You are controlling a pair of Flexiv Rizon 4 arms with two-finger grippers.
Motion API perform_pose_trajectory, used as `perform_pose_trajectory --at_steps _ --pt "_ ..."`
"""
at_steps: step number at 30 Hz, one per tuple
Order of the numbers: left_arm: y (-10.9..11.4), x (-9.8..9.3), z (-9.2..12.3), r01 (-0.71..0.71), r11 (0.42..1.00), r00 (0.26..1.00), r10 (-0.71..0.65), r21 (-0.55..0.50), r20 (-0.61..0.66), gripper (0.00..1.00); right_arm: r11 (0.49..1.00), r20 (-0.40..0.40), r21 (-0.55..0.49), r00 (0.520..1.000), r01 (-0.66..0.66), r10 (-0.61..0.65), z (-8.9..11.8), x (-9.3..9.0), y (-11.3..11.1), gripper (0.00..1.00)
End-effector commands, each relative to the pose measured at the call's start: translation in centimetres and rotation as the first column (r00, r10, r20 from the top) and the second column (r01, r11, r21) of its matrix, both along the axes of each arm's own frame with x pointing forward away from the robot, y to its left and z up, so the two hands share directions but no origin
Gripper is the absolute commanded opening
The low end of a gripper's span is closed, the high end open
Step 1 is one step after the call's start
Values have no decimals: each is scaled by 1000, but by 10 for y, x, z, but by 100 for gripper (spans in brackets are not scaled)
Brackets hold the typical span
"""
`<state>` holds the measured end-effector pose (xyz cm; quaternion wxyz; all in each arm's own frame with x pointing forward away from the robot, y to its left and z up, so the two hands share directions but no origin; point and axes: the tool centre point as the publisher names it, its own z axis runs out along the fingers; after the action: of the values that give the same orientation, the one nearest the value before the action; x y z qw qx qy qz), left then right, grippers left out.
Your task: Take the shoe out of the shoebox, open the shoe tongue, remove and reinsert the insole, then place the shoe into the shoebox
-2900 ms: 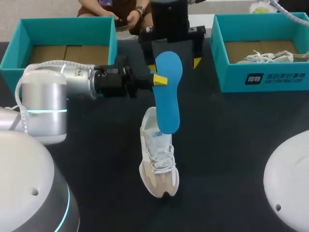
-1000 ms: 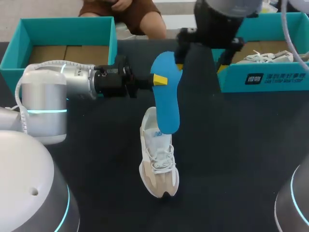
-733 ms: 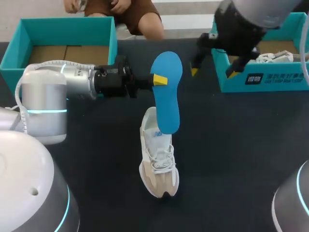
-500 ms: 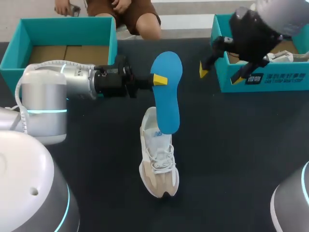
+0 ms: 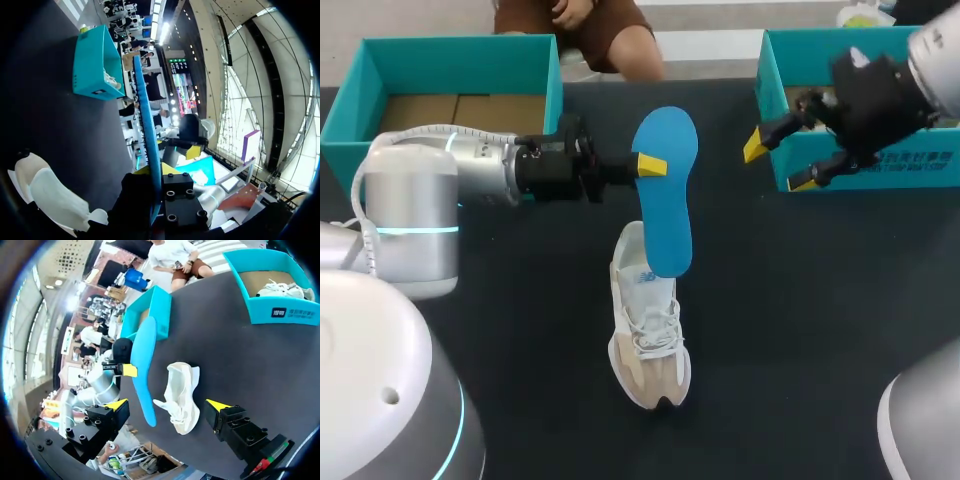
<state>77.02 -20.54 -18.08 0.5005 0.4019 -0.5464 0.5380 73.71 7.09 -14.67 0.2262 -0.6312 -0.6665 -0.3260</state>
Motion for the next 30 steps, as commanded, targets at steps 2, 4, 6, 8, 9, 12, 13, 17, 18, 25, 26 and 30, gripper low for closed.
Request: perform_pose_trajectory --at_steps 2,4,6,8,9,12,13,17,18,25,26,30 --pt "0 -1 0 0 1000 1000 0 2 1 0 888 32 457 999 -49 39 -9 -4 -3 100" --pt "0 -1 0 0 1000 1000 0 2 1 0 870 45 490 999 -49 30 -10 -2 -2 100" --pt "0 -1 0 0 1000 1000 0 2 1 0 859 50 510 998 -52 32 -11 0 -1 100" --pt "0 -1 0 0 1000 1000 0 2 1 0 848 50 527 998 -56 35 -12 1 1 100" --pt "0 -1 0 0 1000 1000 0 2 1 0 842 50 537 998 -55 34 -13 2 2 100" --pt "0 -1 0 0 1000 1000 0 2 1 0 834 44 550 999 -49 29 -15 3 4 100" --pt "0 -1 0 0 1000 1000 0 2 1 0 832 40 553 999 -48 31 -17 3 5 100" --pt "0 -1 0 0 1000 1000 0 2 1 0 829 31 557 999 -52 42 -20 5 8 100" --pt "0 -1 0 0 1000 1000 0 2 1 0 829 29 557 999 -51 42 -21 6 8 100" --pt "0 -1 0 0 1000 1000 0 2 1 0 831 18 554 999 -53 52 -24 9 9 100" --pt "0 -1 0 0 1000 1000 0 2 1 0 832 17 552 998 -53 52 -24 10 9 100" --pt "0 -1 0 0 1000 1000 0 2 1 0 833 17 551 998 -58 58 -24 11 9 100"
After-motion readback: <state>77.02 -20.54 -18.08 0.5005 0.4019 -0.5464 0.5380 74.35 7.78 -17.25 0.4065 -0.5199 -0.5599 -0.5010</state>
